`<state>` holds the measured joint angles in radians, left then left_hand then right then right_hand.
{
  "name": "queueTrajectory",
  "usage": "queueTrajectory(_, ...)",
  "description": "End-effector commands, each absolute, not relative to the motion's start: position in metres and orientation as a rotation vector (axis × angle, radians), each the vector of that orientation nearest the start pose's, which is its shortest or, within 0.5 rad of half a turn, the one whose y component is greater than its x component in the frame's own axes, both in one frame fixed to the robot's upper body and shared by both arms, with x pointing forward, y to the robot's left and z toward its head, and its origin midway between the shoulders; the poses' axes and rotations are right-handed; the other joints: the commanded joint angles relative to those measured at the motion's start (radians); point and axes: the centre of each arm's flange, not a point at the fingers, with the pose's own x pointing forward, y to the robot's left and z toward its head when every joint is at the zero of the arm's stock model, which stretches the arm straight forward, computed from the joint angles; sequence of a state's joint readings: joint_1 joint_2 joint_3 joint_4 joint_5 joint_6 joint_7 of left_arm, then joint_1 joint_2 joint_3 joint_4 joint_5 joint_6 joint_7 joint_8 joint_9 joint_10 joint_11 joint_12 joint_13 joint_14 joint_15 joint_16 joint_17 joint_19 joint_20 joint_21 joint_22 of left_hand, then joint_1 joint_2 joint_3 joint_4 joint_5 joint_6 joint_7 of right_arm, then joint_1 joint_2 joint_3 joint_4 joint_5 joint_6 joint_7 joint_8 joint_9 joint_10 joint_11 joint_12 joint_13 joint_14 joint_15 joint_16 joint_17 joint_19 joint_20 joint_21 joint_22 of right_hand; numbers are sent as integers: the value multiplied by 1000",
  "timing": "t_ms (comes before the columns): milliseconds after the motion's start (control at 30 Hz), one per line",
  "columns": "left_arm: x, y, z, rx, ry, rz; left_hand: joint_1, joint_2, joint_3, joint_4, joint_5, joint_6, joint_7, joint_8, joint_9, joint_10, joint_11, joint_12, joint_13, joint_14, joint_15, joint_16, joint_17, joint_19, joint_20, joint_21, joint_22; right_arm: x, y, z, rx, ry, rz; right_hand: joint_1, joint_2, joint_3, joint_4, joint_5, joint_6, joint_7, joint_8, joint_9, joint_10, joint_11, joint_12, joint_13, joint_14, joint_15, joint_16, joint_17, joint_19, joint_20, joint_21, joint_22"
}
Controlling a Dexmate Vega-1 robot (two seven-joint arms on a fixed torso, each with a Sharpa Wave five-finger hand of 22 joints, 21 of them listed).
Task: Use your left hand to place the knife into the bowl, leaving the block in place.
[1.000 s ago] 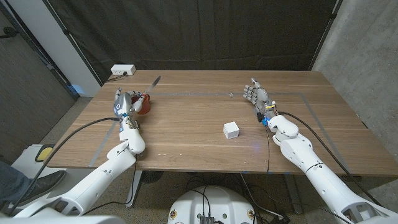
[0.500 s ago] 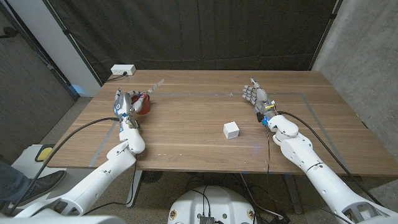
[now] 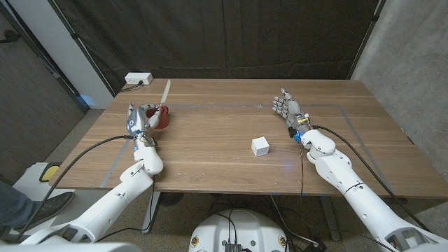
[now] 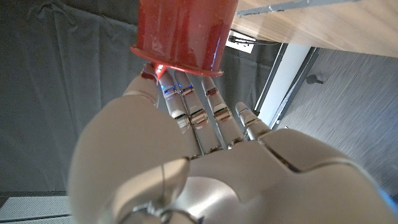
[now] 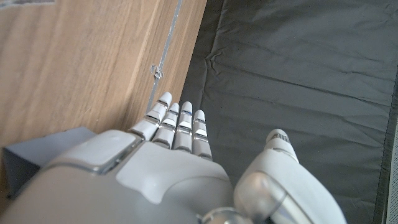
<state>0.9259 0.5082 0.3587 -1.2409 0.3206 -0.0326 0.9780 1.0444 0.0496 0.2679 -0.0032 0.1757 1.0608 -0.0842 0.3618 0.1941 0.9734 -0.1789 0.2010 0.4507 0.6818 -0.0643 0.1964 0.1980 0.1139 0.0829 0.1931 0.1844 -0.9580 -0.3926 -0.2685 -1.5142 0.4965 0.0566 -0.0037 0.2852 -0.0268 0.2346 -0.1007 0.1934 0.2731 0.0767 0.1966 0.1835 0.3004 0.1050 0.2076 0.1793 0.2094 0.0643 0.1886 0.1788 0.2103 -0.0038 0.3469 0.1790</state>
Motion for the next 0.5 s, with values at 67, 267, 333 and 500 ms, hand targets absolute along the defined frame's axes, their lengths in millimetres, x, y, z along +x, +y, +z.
queueTrajectory(67,614,376,-88,685,-649,875,-36,-13,-9,18,10,-22,-1,-4,0,-25,5,-4,5,-14,-43,4,5,-6,8,6,3,637,-234,-38,27,-499,241,2,10,2,-7,-1,8,-3,-2,5,12,1,5,4,8,0,3,3,11,3,-4,3)
queueTrajectory(267,614,378,-85,680,-639,887,-89,-32,-30,46,16,-49,10,-16,-2,-65,21,-9,9,-36,-21,3,8,-22,20,6,5,639,-234,-37,29,-501,241,2,11,2,-8,-1,8,-3,-2,5,14,1,5,4,9,0,2,3,12,4,-6,3)
queueTrajectory(333,614,377,-83,682,-633,890,-99,-36,-34,51,18,-55,14,-19,-2,-76,24,-11,10,-42,-15,3,8,-25,23,6,5,640,-234,-36,29,-501,242,2,11,1,-8,-1,9,-2,-2,5,15,3,5,4,9,0,2,3,12,4,-7,3)
queueTrajectory(500,615,376,-81,684,-635,884,-126,-44,-43,66,25,-81,18,-30,-2,-127,28,-23,4,-60,-4,3,10,-30,28,8,6,641,-233,-36,34,-503,243,2,11,1,-8,-1,8,-3,-2,5,16,4,6,4,10,-2,2,3,13,4,-9,3)
